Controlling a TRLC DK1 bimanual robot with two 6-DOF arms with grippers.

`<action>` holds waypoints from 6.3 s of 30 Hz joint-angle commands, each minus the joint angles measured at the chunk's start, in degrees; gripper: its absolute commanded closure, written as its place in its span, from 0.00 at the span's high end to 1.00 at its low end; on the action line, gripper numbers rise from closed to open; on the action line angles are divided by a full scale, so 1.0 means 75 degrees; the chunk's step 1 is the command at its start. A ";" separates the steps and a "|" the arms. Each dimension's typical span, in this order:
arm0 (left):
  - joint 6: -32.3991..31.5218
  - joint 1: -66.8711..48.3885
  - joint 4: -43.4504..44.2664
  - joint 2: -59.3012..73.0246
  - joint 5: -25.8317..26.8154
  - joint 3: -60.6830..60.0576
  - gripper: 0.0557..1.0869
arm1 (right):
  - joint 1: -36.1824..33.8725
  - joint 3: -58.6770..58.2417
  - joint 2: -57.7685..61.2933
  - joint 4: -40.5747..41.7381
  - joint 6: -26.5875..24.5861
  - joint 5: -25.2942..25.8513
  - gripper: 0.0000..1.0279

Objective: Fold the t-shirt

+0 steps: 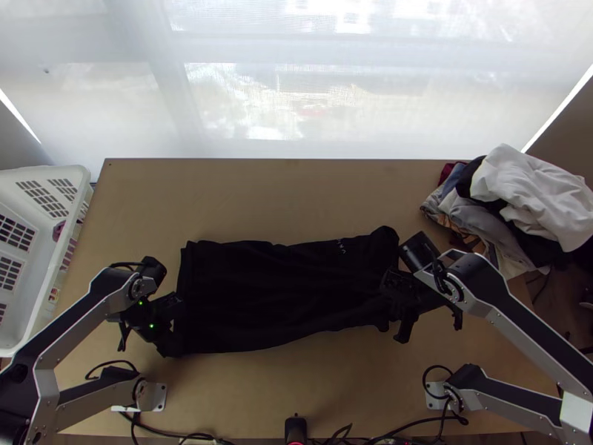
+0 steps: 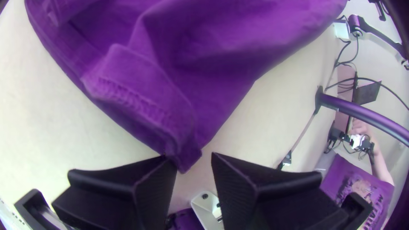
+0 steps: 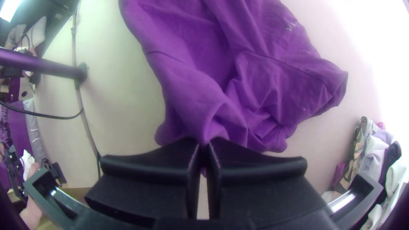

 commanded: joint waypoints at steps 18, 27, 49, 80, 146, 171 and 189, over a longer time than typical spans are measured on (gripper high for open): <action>0.0193 0.1223 -0.1401 0.0456 0.0298 0.1933 0.03 | -0.0314 0.0491 -0.0038 0.0097 0.0021 0.0000 0.03; -0.0111 0.1469 -0.1495 0.0819 0.0286 0.2964 0.03 | -0.1064 0.0795 0.0196 0.0437 -0.0295 0.0012 0.03; -0.1564 0.1375 0.0404 0.1780 0.0415 0.5085 0.03 | -0.2084 0.1862 0.2469 0.1796 -0.0483 -0.0105 0.03; -0.2139 0.0989 0.2455 0.3925 -0.0194 0.5448 0.03 | -0.2927 0.2647 0.4895 0.2605 -0.0530 -0.0117 0.03; -0.3920 0.0321 0.2794 0.3925 -0.1612 0.3960 0.94 | 0.0612 0.1979 0.3958 0.3238 0.0619 -0.0105 0.96; -0.4096 -0.0195 0.2513 0.3726 0.0591 0.4230 0.14 | 0.0342 0.1440 0.4649 0.3648 0.0619 0.0117 0.96; -0.4189 -0.0253 0.1529 0.2800 0.1622 0.6480 0.03 | 0.0108 0.1065 0.5036 0.3882 0.0607 0.0200 0.96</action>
